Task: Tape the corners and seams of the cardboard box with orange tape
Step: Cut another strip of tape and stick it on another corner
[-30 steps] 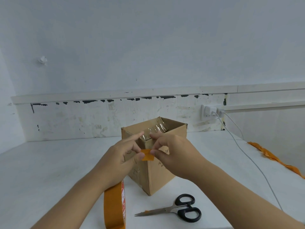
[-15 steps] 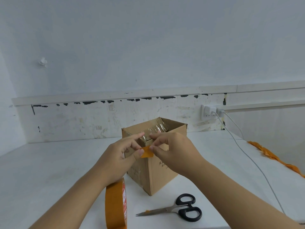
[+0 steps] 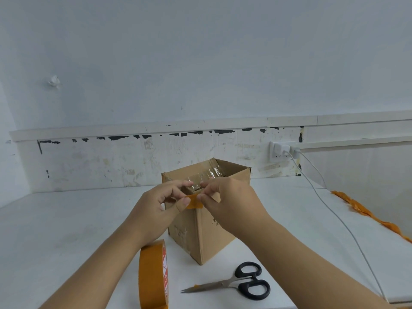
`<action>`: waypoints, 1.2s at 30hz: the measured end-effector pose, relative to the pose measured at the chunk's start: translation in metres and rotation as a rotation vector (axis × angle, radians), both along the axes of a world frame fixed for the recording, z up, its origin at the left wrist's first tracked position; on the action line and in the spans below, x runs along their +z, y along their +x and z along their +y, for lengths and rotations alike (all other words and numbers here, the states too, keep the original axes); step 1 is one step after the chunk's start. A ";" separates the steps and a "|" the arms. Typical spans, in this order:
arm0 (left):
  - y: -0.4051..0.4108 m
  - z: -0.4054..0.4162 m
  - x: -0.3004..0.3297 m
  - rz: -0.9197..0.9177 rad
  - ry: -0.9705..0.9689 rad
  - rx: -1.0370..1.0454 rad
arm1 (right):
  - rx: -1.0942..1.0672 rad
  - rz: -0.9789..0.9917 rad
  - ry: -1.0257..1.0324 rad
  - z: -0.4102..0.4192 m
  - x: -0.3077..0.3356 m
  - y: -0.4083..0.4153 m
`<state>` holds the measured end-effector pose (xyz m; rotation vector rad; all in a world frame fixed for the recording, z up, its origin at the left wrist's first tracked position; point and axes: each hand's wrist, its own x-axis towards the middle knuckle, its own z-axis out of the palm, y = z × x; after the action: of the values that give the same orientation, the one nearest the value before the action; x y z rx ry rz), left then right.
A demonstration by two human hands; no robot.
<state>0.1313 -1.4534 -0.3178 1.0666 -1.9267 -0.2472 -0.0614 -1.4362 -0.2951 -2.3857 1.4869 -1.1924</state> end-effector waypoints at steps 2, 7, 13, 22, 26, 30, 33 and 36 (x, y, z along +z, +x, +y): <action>0.000 0.000 0.001 0.004 0.015 0.000 | -0.001 -0.009 0.001 -0.001 0.000 0.000; -0.002 0.001 0.001 0.016 0.020 0.010 | -0.014 -0.007 -0.010 -0.002 0.000 0.002; 0.004 0.001 -0.001 0.020 0.020 0.022 | -0.022 -0.021 -0.046 -0.005 -0.003 -0.003; 0.016 0.008 0.003 -0.097 0.172 -0.112 | 0.036 -0.004 0.034 0.005 0.007 -0.004; 0.017 0.012 0.010 -0.143 0.240 -0.177 | 0.111 0.010 0.081 0.010 0.011 -0.007; 0.010 0.014 0.011 -0.115 0.187 -0.120 | 0.147 0.067 0.105 0.012 0.013 -0.011; 0.008 0.012 0.007 -0.090 0.158 -0.088 | 0.153 0.076 0.084 0.010 0.010 -0.011; 0.008 0.009 0.006 -0.062 0.149 -0.081 | 0.139 0.078 0.045 0.008 0.006 -0.012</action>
<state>0.1389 -1.4441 -0.3116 1.1048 -2.0351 -0.4125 -0.0738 -1.4284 -0.2888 -2.4856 1.3274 -1.0369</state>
